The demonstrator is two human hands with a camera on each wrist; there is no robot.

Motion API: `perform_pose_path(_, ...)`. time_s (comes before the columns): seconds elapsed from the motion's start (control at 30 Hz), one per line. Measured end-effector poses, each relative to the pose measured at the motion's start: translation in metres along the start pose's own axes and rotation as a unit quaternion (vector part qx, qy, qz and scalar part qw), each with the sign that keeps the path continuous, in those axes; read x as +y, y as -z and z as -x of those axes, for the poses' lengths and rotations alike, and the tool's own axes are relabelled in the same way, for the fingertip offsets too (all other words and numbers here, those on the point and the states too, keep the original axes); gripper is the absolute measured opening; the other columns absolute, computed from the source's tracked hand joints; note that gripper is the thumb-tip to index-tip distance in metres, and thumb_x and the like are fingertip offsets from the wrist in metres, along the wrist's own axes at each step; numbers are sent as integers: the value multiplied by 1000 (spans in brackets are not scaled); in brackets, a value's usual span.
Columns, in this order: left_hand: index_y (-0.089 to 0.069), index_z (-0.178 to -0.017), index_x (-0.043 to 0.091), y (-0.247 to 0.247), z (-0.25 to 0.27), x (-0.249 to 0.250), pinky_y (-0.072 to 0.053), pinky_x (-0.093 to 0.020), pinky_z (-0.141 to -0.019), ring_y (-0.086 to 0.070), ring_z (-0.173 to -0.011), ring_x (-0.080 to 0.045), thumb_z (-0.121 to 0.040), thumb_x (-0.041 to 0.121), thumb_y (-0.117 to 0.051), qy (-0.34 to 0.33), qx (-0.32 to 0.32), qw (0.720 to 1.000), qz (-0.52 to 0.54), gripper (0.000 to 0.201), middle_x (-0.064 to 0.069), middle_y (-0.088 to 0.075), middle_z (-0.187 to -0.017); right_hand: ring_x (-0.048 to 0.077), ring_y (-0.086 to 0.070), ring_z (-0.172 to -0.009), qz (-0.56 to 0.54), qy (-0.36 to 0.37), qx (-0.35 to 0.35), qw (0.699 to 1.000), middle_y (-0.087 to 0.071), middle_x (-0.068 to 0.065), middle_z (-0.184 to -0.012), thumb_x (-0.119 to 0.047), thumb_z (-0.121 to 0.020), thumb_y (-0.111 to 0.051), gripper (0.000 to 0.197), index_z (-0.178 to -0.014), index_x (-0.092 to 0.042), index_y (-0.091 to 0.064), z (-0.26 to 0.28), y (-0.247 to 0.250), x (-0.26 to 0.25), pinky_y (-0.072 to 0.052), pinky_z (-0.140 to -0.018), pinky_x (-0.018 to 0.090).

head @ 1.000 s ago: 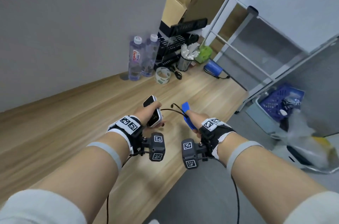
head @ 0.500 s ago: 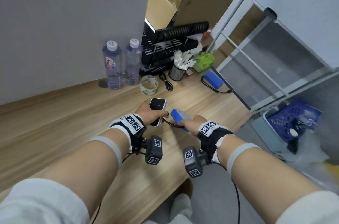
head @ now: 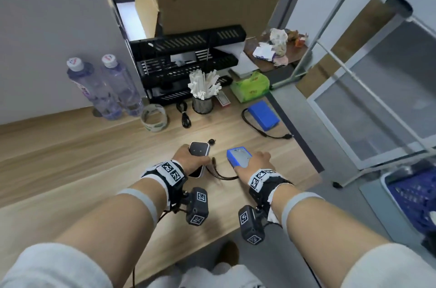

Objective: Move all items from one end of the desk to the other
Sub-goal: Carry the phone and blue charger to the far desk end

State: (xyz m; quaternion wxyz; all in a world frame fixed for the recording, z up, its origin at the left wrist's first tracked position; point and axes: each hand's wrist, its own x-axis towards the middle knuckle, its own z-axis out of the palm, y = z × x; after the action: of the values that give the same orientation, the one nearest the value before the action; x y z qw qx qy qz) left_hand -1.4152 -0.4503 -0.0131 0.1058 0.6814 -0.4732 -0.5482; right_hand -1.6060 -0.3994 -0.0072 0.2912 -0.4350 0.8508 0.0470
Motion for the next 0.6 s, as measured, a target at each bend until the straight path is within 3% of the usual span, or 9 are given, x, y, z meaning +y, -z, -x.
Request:
perform_pose_path(0.07,-52,-81,22,-11,-7,-1,-50,-32,-78,-59,-82,-23,-78,24,-82,10,3,1000,5,30,-2,-61,-86,38,-62,-103,9,10,1,1000,-40,11,-123,-45,-79,-68,66,-125,-6,-42,-13,0,4,-53,-86,38)
perform_pose_path(0.13,-52,-76,21,-18,-15,1,-47,-28,-71,-57,-75,-20,-81,23,-81,16,7,1000,11,29,1,-59,-78,38,-61,-103,6,23,2,1000,-40,10,-122,-45,-77,-69,68,-125,-8,-40,-25,0,4,-53,-84,37)
perform_pose_path(0.2,-57,-89,18,-23,-25,6,-46,-26,-67,-59,-76,-18,-78,25,-81,17,14,1000,12,28,-1,-63,-85,37,-60,-103,11,37,5,999,-39,11,-122,-44,-76,-70,68,-125,-9,-38,-36,1,1,-52,-83,37)
perform_pose_path(0.27,-57,-105,15,-25,-38,12,-46,-27,-67,-62,-85,-21,-76,28,-83,19,19,999,23,41,-4,-66,-98,36,-59,-104,13,41,12,999,-40,12,-123,-43,-76,-71,68,-124,-8,-38,-50,3,-3,-51,-84,37)
perform_pose_path(0.4,-58,-111,14,-29,-63,30,-46,-25,-64,-63,-89,-22,-76,29,-82,7,26,999,38,45,-4,-66,-100,32,-56,-110,34,49,24,998,-43,15,-126,-43,-76,-73,74,-128,-6,-38,-78,10,-13,-50,-91,36)
perform_pose_path(0.6,-59,-117,12,-36,-87,48,-53,-31,-76,-66,-92,-23,-75,30,-83,14,58,997,50,52,-7,-68,-106,34,-60,-105,-42,-2,11,999,-36,14,-131,-31,-74,-78,74,-131,-9,-36,-108,22,-24,-52,-85,36)
